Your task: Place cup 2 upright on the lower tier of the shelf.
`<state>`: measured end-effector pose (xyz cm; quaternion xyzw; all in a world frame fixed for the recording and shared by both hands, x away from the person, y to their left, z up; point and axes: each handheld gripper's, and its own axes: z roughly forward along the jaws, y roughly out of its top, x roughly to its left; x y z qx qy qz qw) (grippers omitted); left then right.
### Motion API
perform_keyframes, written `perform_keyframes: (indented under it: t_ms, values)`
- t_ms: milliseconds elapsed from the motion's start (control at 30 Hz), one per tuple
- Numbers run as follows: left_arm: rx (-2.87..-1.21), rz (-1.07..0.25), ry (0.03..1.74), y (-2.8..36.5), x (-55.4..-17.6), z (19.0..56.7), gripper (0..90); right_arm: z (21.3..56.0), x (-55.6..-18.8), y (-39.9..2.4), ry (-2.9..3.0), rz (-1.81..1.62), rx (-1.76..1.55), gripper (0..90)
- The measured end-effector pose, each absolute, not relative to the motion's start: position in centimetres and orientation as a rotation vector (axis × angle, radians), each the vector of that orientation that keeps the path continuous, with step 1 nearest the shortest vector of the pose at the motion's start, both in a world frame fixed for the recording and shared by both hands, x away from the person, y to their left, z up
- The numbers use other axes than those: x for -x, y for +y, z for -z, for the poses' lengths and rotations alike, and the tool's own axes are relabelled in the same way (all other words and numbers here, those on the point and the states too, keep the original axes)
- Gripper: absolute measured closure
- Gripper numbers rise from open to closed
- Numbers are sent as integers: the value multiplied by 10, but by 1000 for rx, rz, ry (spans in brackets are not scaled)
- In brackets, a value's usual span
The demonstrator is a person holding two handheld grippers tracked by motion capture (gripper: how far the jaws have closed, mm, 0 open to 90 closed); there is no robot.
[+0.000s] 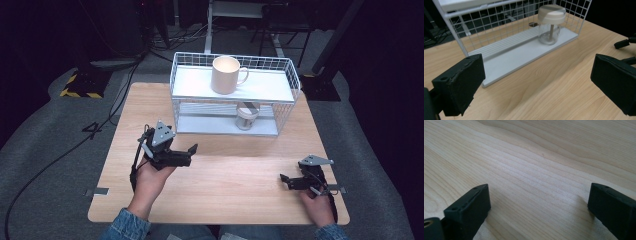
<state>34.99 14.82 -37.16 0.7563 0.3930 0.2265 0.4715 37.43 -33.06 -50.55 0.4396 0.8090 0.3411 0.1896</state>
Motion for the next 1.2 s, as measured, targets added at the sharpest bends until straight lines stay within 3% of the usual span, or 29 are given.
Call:
perform_keyframes:
  t_ms: [700, 1200]
  values:
    - [-1904, -521, 1051, 171, -326, 452, 2, 505, -374, -331, 2274, -959, -1236, 46]
    - [-2138, -458, 1164, 188, -336, 500, 35, 506, -374, -331, 2274, -959, -1236, 47]
